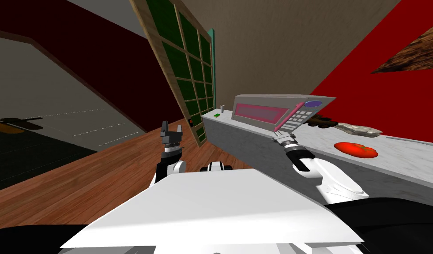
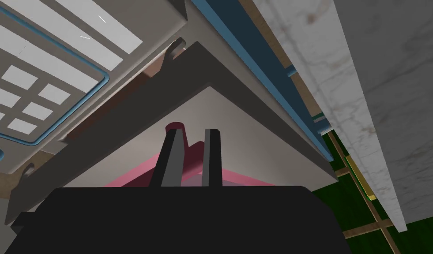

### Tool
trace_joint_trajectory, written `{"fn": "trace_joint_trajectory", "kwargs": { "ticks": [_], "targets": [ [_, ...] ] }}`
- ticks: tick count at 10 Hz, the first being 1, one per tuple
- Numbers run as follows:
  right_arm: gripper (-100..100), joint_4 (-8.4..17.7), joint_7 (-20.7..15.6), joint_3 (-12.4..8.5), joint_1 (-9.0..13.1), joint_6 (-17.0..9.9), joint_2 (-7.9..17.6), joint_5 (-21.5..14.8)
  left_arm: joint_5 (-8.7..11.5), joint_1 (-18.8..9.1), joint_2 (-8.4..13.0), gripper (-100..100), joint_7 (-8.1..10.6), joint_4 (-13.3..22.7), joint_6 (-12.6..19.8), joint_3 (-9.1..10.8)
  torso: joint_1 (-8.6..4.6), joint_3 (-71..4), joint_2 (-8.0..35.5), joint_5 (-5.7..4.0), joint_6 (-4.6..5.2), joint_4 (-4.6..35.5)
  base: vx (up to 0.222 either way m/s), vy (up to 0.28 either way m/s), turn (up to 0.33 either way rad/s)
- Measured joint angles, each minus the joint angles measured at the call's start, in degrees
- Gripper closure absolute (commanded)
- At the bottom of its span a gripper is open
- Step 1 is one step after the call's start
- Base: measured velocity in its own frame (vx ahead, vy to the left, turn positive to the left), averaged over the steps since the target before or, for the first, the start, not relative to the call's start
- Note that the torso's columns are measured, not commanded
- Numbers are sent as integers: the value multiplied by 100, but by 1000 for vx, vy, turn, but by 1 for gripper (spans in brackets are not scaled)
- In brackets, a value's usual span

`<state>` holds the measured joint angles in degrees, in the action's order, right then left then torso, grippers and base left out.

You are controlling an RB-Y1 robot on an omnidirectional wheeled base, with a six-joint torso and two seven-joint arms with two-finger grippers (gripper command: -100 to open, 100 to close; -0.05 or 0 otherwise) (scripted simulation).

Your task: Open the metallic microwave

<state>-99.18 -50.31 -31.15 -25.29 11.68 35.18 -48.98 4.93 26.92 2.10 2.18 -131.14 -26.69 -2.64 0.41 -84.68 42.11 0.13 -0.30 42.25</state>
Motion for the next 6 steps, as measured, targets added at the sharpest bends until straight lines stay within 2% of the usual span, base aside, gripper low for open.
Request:
{"fn": "trace_joint_trajectory", "kwargs": {
  "ticks": [3, 5, 6],
  "targets": [
    [100, 48, 16, -129, -61, -259, -28, -1, 0, 0, 0, 0, 0, 0, 0, 0, -24, 4, 10, 0, 15, 5, 42, 277, -87],
    [100, 49, 90, -220, -151, -473, 61, 34, 0, 0, 0, 0, 0, 0, 0, 0, -7, 11, 22, 6, 18, 9, 17, 300, -89],
    [100, 71, 115, -280, -187, -550, 75, 49, 0, 0, 0, 0, 0, 0, 0, 0, -24, 20, 36, 5, 30, 16, 5, 122, -25]
  ]
}}
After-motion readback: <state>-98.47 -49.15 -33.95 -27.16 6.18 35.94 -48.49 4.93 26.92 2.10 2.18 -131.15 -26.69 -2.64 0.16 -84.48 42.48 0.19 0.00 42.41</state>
